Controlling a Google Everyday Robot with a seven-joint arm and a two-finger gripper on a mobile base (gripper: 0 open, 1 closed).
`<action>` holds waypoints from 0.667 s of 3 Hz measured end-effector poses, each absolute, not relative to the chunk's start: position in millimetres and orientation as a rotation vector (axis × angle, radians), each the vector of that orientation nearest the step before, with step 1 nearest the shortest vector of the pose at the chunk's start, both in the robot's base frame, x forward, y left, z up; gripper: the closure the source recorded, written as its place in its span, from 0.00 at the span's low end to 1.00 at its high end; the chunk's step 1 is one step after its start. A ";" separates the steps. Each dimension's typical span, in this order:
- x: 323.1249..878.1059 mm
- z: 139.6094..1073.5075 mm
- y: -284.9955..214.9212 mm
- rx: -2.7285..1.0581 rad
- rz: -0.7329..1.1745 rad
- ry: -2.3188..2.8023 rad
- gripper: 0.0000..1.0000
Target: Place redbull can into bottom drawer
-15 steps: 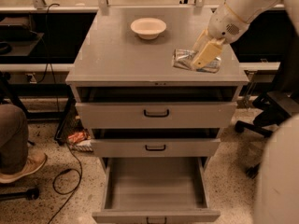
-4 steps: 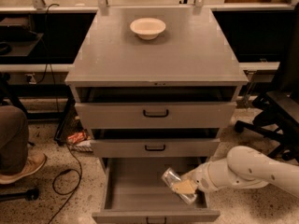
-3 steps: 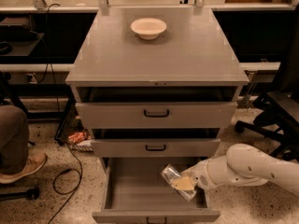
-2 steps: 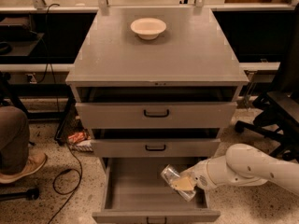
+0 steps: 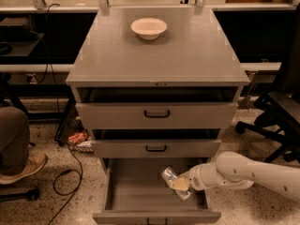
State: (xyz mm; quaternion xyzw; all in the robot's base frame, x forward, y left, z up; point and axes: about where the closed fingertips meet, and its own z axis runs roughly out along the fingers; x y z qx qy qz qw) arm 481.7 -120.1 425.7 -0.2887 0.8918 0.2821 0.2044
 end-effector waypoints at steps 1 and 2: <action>508.1 368.1 -131.1 -0.693 0.789 2.524 1.00; 529.3 321.2 -133.8 -0.613 0.790 2.552 1.00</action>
Offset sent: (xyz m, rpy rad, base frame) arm 0.0787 -0.0187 -0.1715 0.0173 0.0947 -0.2135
